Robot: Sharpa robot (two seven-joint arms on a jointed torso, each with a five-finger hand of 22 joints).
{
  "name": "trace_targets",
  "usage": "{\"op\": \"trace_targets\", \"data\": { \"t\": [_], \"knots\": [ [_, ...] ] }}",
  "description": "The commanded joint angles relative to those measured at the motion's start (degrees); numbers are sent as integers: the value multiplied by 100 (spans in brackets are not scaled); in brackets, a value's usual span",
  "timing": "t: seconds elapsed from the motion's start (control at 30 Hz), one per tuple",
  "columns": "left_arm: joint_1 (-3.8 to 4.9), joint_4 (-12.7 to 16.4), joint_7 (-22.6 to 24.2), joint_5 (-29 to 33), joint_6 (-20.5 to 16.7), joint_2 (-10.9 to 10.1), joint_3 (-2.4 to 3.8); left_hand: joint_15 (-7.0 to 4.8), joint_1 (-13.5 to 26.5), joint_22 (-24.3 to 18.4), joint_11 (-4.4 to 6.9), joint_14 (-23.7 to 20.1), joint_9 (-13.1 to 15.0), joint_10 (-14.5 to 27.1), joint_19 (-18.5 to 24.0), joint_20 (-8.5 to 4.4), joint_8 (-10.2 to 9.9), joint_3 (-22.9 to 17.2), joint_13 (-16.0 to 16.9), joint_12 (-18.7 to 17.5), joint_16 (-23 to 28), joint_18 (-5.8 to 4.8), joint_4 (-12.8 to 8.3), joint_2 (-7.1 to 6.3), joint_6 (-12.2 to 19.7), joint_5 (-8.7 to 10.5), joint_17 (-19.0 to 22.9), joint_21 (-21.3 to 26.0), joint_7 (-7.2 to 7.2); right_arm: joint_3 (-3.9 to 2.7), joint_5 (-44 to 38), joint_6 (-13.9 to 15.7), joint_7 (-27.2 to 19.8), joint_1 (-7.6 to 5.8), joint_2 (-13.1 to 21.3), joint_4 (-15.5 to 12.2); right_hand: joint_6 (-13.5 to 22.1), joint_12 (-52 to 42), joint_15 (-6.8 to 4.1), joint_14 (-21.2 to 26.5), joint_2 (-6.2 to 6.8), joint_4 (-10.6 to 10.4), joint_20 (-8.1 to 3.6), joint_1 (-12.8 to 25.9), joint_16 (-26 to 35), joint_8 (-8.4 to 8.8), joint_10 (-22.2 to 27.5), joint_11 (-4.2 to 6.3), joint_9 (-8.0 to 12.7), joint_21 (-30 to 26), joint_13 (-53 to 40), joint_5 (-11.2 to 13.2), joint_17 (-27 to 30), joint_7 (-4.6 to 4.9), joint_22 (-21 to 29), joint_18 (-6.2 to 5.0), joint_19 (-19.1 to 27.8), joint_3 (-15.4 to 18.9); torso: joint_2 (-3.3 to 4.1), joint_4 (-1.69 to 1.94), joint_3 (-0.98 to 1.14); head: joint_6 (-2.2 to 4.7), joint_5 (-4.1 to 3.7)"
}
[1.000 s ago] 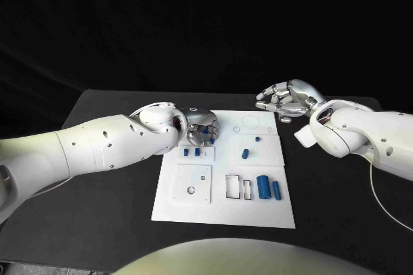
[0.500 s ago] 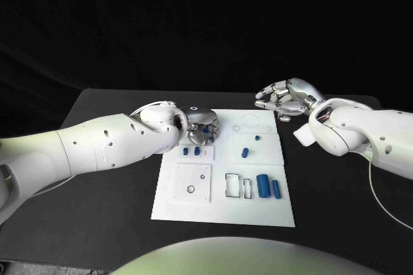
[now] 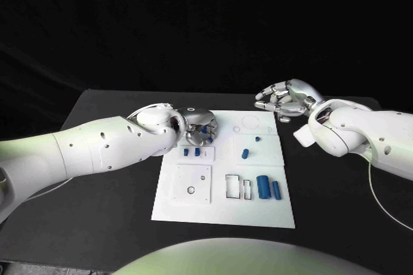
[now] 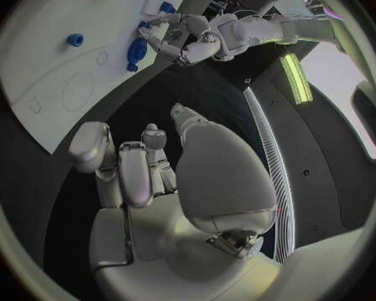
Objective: Assemble the parts on the task board
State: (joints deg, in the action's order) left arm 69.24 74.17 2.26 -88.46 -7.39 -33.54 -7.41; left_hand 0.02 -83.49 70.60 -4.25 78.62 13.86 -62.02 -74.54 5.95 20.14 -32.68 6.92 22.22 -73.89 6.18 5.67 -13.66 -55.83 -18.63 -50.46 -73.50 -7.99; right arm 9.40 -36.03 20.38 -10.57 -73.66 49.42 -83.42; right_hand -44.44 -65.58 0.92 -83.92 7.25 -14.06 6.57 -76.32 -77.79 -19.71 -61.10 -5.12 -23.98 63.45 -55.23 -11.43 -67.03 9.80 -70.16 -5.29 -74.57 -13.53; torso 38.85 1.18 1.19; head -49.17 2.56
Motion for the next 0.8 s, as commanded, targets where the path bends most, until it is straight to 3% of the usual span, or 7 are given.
{"op": "trace_targets", "data": {
  "t": [0.03, 0.23, 0.37, 0.63, 0.8],
  "knots": [
    [5, 115, 64, 180, -230, -89, 57, 1, 25, -1, -4, 34, 1, -46, -17, -11, -23, -13, -2, -29, -21, -78, -27, 23, -9, 38, 20, -32, -4, 0, -43, -90, -34, 8, -7, 17, 42, 26, -47, -30, -13, -37, -4, -51, 16, -34, 5, 22, 6, -20, 14, -33, 8, -2, 8, -91, 19, -5, -11, 6, 2, 15, 5],
    [25, 395, 28, 428, -254, -373, 231, 7, 51, 33, -9, 43, 2, -56, -41, -17, -32, -16, -4, -53, -28, -86, -30, 12, -14, 41, 4, -61, -9, 0, -43, -84, -34, 14, -5, 52, 43, 61, -47, -24, -13, -38, -5, -52, 32, -35, 43, 22, 6, -50, 62, -33, 35, -2, 29, -98, 34, -5, -25, 38, 3, 40, 9],
    [46, 537, -21, 592, -165, -569, 294, 7, 83, 64, -8, 59, 7, -80, -64, -21, -36, -16, -3, -74, -40, -94, -32, -3, -30, 42, -19, -88, -7, 0, -43, -86, -32, 18, -8, 69, 45, 172, -49, -10, -10, -44, -7, -58, 72, -37, 152, 23, 8, -94, 203, -31, 86, -3, 59, -105, 49, -6, -38, 56, 2, 33, 17],
    [52, 592, -110, 777, 81, -855, 323, 6, 100, 69, -6, 60, 9, -92, -68, -23, -39, -14, -3, -86, -37, -95, -33, -13, -37, 43, -8, -93, -5, 0, -43, -91, -27, 31, 1, 77, 45, 172, -49, -10, -10, -44, -7, -58, 72, -37, 152, 23, 8, -94, 203, -31, 86, -3, 59, -105, 49, -6, -41, 73, -6, 14, 14],
    [36, 547, -136, 823, 178, -907, 315, 5, 114, 73, -5, 60, 10, -100, -70, -24, -41, -11, -2, -95, -34, -96, -33, -19, -42, 44, 1, -96, -4, 1, -43, -91, -27, 40, 0, 77, 45, 172, -49, -10, -10, -44, -7, -58, 72, -37, 152, 23, 8, -94, 203, -31, 86, -3, 59, -105, 49, -6, -35, 65, -6, 10, 31]
  ]
}}
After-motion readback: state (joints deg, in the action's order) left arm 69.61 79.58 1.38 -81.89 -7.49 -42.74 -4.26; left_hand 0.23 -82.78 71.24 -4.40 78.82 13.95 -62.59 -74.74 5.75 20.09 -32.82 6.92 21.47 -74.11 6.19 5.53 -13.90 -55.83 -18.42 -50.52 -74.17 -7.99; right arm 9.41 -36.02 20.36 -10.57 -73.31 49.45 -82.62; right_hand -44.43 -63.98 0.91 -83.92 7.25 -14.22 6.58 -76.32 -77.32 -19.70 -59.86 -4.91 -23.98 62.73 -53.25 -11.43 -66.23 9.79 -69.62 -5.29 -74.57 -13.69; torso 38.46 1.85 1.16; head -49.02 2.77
